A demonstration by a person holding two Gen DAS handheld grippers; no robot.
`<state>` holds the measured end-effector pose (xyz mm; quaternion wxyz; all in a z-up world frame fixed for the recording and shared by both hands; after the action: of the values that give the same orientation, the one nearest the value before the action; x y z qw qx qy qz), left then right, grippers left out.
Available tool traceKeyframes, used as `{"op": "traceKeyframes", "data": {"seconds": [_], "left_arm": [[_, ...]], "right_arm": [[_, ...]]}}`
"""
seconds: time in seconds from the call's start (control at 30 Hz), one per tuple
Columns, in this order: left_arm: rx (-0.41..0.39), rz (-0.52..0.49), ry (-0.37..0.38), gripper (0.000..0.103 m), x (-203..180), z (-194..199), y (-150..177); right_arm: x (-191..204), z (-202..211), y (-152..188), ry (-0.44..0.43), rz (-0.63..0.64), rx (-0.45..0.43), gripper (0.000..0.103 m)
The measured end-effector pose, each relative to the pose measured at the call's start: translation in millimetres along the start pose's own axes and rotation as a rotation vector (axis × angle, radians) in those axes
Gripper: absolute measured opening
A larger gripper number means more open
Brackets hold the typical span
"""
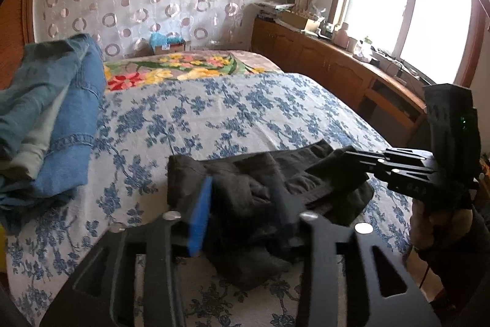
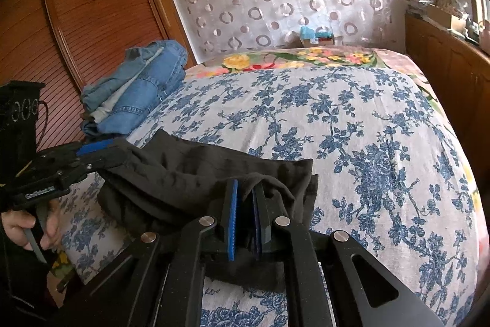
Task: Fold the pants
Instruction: 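Open both grippers and release the folded black pants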
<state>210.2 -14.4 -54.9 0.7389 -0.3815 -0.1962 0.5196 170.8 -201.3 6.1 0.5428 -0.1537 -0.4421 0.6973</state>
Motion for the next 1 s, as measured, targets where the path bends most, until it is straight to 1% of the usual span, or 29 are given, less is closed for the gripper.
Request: {"op": "traceKeyframes", "data": {"seconds": [0.1,0.13,0.2,0.23,0.33,0.4,0.47,0.73,0.83,1.0], "left_arm": [[-0.015,-0.005,-0.002,0.043,0.0,6.8,-1.7],[-0.016,-0.008,-0.009,0.043,0.5,7.9,-2.0],[-0.022,-0.013,-0.033,0.043,0.0,10.3,-0.3],[-0.022,-0.013,-0.040,0.043,0.2,11.2,1.0],[0.002,0.000,-0.058,0.043,4.3,11.3,8.2],[0.007,0.012,-0.063,0.043,7.4,13.4,13.2],[0.007,0.025,-0.063,0.043,10.7,16.4,17.4],[-0.001,0.038,-0.071,0.043,15.8,29.5,25.1],[-0.001,0.032,-0.065,0.043,14.3,31.4,27.4],[0.034,0.013,-0.035,0.043,5.2,26.5,37.7]], "right_arm": [[-0.5,0.6,0.3,0.002,0.001,0.003,0.011],[-1.0,1.1,0.2,0.005,-0.001,0.005,0.012],[-2.4,2.1,-0.6,0.023,-0.007,0.009,0.018],[-3.4,3.4,-0.7,0.029,-0.008,0.012,0.019],[-5.6,10.1,-1.3,0.013,-0.019,0.008,0.020],[-6.4,16.3,0.8,0.027,-0.006,0.003,0.025],[-8.4,22.8,4.3,0.041,-0.003,0.004,0.026],[-15.0,48.2,17.9,0.070,-0.020,0.001,0.027],[-14.0,52.7,25.2,0.068,-0.008,0.021,0.027],[-8.2,47.6,33.5,0.058,0.013,0.063,0.027]]}}
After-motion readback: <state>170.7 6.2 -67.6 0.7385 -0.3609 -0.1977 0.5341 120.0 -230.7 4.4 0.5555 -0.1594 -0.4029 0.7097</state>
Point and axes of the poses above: each gripper's, at about its wrist camera, not at the fingertips, and z roughly against the way its jaws point, x to its left, y to its underside, the point moved 1 cm from there along -z, roughly the way its jaws point, and after that the axes turned 3 degrees about -z, right-handed, at the moved point
